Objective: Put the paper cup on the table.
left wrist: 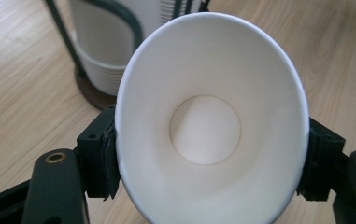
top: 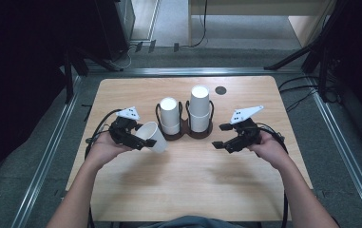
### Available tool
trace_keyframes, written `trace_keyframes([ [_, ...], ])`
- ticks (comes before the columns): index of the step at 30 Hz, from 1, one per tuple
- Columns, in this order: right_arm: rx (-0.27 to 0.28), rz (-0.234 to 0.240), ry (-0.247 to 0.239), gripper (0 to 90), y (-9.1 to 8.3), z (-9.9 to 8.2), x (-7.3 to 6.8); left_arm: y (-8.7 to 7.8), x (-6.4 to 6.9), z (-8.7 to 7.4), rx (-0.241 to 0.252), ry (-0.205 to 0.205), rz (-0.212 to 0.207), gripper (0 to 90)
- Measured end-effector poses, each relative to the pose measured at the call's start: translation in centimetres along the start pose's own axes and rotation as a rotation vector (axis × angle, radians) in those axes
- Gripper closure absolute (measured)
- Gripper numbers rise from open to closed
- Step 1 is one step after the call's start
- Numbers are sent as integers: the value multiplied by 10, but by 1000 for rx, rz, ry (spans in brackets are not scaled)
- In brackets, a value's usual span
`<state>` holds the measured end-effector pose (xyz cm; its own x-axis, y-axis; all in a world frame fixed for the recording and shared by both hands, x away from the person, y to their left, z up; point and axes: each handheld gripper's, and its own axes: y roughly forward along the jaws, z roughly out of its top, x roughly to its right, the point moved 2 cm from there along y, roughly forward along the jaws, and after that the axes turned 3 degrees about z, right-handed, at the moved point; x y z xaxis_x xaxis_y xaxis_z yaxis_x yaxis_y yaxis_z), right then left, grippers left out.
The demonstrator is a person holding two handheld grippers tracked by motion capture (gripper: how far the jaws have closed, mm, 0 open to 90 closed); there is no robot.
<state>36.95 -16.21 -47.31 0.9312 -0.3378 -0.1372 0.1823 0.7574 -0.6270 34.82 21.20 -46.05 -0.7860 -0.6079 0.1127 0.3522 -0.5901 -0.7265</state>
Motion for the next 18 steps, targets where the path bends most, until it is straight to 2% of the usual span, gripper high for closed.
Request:
trace_keyframes([
  [9, -11, 4, 6, 230, 1, -2, 1, -10, -19, -8, -5, -43, 38, 252],
  [15, -13, -6, 4, 230, -1, -4, 0, -11, -28, -8, -10, -52, 47, 252],
  [18, -9, -9, 8, 230, -2, -5, -1, -12, -34, -9, -21, -50, 72, 251],
])
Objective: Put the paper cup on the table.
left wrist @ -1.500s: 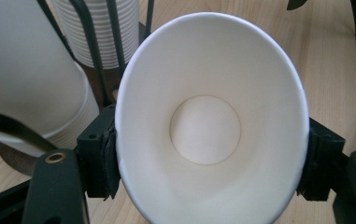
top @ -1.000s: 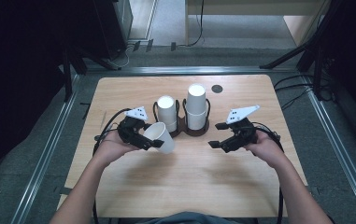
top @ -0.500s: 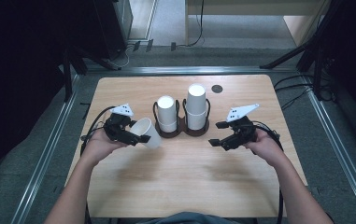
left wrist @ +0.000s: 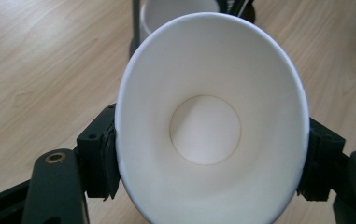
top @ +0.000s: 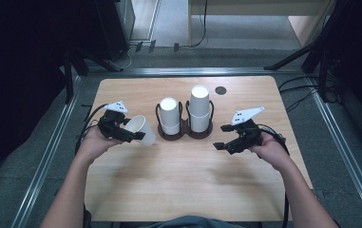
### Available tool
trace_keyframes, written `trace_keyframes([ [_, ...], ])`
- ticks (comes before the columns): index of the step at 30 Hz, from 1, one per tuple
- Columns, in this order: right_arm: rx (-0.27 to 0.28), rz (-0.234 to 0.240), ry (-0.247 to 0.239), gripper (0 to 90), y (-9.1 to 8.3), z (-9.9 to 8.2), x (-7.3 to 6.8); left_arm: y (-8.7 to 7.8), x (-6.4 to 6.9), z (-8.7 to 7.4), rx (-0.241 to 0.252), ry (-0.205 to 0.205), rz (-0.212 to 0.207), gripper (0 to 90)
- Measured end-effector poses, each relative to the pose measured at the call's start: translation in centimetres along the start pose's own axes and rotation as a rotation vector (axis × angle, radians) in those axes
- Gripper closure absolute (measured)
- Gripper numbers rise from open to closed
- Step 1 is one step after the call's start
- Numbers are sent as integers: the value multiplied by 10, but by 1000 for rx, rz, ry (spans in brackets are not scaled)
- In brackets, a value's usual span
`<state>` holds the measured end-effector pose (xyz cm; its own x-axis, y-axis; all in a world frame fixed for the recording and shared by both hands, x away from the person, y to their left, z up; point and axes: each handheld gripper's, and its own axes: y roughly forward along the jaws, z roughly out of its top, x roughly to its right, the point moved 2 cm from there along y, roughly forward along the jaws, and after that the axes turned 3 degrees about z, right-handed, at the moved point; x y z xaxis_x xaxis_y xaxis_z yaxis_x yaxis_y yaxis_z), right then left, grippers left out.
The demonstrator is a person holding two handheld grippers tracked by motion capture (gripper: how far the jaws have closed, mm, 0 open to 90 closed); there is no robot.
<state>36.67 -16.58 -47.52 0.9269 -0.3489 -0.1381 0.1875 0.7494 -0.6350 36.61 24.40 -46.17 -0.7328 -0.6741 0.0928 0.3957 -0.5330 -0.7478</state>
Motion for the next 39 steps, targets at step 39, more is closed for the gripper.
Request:
trace_keyframes([
  [39, -36, -12, 7, 230, 2, -11, -4, -1, -59, -24, -131, -192, 267, 234],
])
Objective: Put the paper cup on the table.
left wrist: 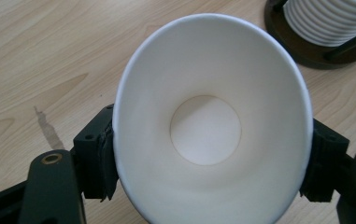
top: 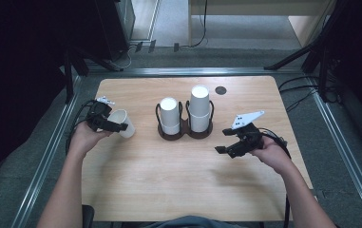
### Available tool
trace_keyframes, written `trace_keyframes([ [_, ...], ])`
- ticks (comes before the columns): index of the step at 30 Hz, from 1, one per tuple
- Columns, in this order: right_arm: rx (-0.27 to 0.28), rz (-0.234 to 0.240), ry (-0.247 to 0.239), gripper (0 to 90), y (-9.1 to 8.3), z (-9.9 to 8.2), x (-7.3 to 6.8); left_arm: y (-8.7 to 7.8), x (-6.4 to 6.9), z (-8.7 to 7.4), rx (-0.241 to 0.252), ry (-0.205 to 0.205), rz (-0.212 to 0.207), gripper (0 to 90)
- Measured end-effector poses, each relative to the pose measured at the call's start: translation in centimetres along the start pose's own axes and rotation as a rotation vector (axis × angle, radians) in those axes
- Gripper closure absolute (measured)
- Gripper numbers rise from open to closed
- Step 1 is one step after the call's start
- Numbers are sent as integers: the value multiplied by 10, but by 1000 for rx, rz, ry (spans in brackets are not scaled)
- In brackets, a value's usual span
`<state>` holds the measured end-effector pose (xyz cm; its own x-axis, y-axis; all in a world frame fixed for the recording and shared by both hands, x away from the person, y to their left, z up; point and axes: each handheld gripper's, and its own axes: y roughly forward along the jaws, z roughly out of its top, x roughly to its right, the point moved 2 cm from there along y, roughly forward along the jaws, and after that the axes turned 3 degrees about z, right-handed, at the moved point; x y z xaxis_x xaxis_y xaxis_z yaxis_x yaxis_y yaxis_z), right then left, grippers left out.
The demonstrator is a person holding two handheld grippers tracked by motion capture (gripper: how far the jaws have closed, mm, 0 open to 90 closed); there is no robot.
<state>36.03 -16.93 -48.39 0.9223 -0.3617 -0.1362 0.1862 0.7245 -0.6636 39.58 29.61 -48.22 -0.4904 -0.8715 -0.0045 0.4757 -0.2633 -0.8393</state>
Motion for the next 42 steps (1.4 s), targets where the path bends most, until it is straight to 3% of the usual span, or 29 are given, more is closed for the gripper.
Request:
trace_keyframes([
  [13, -4, -1, -1, 229, 1, 0, 0, 3, -8, -4, -31, -39, 59, 215],
  [23, -3, 0, -1, 230, 1, 0, 0, 6, -7, -4, -32, -31, 79, 196],
  [39, -13, -3, -7, 230, 2, -1, 0, 6, -5, -3, -26, -50, 42, 151],
  [42, -20, -6, -8, 230, 2, -2, 1, 6, -4, -2, -19, -65, 9, 142],
])
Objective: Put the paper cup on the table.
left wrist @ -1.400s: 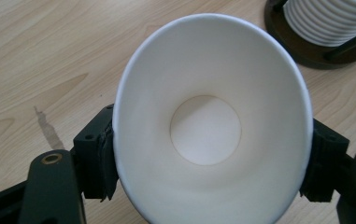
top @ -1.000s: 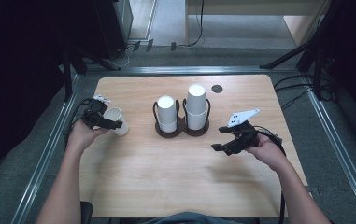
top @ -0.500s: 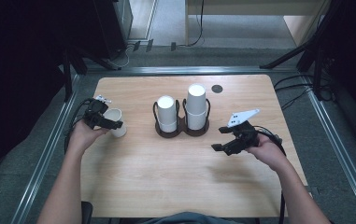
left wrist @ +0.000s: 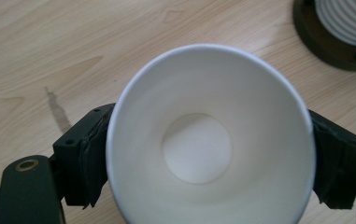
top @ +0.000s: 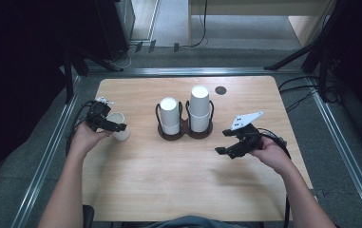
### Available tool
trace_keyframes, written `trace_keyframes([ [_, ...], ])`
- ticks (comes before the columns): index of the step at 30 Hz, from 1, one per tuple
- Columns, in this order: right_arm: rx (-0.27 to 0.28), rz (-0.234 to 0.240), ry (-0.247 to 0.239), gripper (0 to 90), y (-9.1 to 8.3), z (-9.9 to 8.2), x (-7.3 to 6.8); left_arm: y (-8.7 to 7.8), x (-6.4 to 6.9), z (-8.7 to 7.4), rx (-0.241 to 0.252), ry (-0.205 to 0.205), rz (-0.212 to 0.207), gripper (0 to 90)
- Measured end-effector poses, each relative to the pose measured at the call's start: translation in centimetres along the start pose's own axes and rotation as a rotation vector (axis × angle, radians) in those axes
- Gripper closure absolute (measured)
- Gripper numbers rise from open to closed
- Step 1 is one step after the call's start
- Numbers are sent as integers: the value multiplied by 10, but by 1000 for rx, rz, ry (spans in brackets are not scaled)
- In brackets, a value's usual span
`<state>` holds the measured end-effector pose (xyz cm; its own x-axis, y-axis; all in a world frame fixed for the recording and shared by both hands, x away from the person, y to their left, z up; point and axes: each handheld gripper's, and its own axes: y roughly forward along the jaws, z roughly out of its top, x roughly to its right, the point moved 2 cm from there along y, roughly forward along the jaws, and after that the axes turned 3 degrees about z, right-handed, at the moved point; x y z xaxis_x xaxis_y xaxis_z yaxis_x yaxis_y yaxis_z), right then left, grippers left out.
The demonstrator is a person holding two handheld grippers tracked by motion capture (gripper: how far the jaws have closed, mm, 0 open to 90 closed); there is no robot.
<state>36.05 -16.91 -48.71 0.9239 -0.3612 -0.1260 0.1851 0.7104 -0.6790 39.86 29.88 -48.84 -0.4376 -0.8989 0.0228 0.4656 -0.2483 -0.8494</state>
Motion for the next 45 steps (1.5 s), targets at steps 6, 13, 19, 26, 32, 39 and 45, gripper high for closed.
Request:
trace_keyframes([
  [6, 1, 1, 3, 230, -1, 0, 0, -5, 1, 1, 25, -11, -9, 128],
  [13, -1, 1, 5, 230, -1, -1, 0, -16, -5, 3, 85, -73, -50, 127],
  [19, -1, 3, 5, 230, -1, -1, 0, -27, -5, 4, 111, -90, -61, 127],
  [26, 1, 2, 8, 229, -1, -1, 2, -40, -3, 9, 154, -84, -63, 127],
  [32, 6, 1, 10, 230, -2, -3, 1, -49, 7, 15, 190, -56, -115, 133],
  [39, 15, 3, 15, 230, -3, -1, 0, -49, 24, 18, 186, -2, -177, 135],
  [45, 13, -1, 11, 230, -2, -1, -2, -46, 33, 18, 180, 38, -196, 141],
])
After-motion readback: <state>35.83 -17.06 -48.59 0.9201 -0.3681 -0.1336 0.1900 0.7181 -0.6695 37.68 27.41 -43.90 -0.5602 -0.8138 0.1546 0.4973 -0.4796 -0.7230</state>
